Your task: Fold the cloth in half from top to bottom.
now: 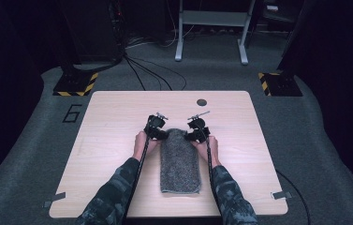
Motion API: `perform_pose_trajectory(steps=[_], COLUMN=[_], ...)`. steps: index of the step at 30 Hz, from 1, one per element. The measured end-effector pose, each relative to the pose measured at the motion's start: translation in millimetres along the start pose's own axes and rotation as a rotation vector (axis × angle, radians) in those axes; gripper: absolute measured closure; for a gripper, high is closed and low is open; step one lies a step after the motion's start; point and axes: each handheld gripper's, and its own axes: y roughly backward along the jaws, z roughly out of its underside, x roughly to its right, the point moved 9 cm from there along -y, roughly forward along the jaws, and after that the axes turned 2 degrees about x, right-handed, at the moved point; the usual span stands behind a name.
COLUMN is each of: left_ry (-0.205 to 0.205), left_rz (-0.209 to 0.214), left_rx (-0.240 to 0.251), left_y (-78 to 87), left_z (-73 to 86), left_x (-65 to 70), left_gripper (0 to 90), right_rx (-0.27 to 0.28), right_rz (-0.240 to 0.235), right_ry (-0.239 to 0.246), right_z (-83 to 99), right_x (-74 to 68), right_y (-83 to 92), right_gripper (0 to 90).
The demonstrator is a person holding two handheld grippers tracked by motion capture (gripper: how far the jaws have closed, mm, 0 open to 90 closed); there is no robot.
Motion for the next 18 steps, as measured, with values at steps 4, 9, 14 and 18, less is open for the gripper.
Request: perform_pose_trajectory(steps=[4, 9, 14, 18], left_ry=[0.004, -0.002, -0.044, -0.038], left_rz=[-0.005, -0.006, -0.022, -0.014], left_rx=[0.022, 0.073, 0.096, 0.127], left_y=[1.8, 11.1, 21.6, 32.4], left_z=[-1.3, -7.9, -14.9, -24.8], left_x=[0.4, 0.2, -0.6, -4.7], left_gripper=[83.0, 83.4, 83.6, 83.6], right_rx=[0.034, 0.078, 0.127, 0.152], right_rz=[-0.002, -0.023, -0.036, -0.032], right_ry=[0.008, 0.013, 0.030, 0.044], right_z=[-0.4, -5.0, -16.7, -25.7], right_x=[0.1, 0.1, -5.2, -6.2], right_y=[2.7, 11.6, 27.1, 33.9], right_gripper=[87.1, 87.2, 87.3, 87.2])
